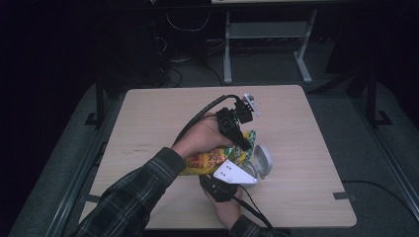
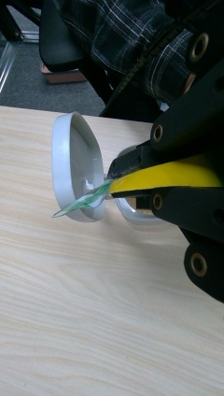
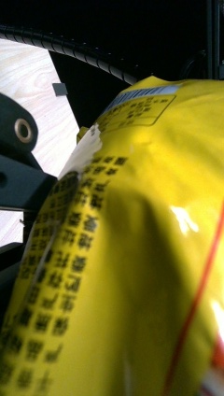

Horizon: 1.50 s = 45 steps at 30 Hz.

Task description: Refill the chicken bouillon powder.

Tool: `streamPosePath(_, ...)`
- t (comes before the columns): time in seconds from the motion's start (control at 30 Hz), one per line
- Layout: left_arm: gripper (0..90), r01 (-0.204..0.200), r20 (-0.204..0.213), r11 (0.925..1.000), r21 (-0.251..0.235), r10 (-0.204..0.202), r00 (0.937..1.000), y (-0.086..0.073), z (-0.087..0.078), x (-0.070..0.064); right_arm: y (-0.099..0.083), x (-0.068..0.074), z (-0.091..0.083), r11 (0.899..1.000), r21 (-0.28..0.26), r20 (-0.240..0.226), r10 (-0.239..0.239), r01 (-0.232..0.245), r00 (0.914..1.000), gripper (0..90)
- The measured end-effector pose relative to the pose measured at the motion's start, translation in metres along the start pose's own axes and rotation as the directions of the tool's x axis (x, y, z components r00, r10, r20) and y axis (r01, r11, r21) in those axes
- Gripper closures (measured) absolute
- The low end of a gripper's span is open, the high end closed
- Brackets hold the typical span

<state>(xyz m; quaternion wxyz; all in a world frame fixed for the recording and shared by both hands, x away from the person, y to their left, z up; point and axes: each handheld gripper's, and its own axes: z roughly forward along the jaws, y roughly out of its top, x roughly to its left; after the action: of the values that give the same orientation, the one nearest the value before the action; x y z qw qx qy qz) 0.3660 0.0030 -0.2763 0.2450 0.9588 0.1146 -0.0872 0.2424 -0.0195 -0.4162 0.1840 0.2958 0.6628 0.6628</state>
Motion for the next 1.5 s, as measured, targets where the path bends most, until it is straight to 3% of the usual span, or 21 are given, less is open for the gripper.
streamPosePath(1.07,89.8,-0.005,-0.007,0.9999,0.016,0.006,1.0000,0.006,0.000,-0.003,0.002,-0.001,-0.001,1.000,-0.015,0.001,0.010,-0.010,1.0000,90.0)
streamPosePath(1.5,89.9,-0.014,-0.011,0.9989,0.045,0.015,0.9998,0.011,0.001,-0.004,0.004,-0.003,-0.002,0.999,-0.029,0.001,0.016,-0.016,0.9999,90.0)
